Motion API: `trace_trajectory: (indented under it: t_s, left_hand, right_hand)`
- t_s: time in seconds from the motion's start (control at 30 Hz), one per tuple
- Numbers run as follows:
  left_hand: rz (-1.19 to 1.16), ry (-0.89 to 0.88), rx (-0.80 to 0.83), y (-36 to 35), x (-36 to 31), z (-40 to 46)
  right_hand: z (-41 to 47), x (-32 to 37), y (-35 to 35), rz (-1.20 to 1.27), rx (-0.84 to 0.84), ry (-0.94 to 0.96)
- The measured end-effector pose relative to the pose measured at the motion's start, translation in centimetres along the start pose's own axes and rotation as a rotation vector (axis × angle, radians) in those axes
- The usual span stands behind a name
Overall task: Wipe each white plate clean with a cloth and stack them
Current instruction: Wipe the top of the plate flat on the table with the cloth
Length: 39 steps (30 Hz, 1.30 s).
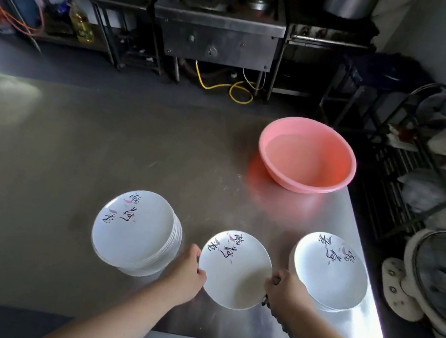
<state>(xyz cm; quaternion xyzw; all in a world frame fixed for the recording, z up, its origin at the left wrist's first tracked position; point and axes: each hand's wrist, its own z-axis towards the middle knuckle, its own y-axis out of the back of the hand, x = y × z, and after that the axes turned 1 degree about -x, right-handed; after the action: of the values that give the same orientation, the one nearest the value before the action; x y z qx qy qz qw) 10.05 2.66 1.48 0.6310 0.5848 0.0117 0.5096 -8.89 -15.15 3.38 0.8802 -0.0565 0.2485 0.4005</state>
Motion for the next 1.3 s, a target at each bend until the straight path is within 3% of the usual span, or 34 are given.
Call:
trace_trajectory:
  t_s: [0.33, 0.43, 0.6, 0.67, 0.73, 0.87, 1.13, 1.3]
  left_hand:
    - [-0.044, 0.103, 0.004, -4.0, 1.6, 0.6]
    - [-0.046, 0.107, -0.008, -4.2, 2.0, 0.3]
    - [0.027, 0.033, -0.048, -4.4, 2.6, -0.2]
    - [0.093, -0.020, -0.103, -4.7, 3.2, -0.4]
    - [0.258, -0.142, -0.181, -5.3, 4.2, -0.6]
    - [0.446, -0.261, -0.182, -6.6, 6.0, -0.6]
    - [0.499, -0.323, -0.213, -8.6, 7.9, 0.1]
    - [0.529, -0.312, -0.175, -8.7, 8.0, 0.2]
  right_hand:
    - [2.6, -3.4, -1.3, -0.233, 0.043, 0.068]
    - [3.1, -2.9, -1.1, -0.407, 0.042, 0.155]
    - [2.2, 0.5, -1.6, -0.387, -0.157, 0.511]
    - [1.8, 1.2, -2.6, -0.450, -0.066, 0.690]
    - [1.7, 0.9, -4.0, -0.672, 0.044, 0.801]
    - [1.7, -0.9, -6.9, -0.874, 0.211, 0.777]
    - [3.6, 0.0, -8.4, -0.911, 0.159, 0.743]
    - [0.7, -3.9, -9.4, -0.990, 0.210, 0.831]
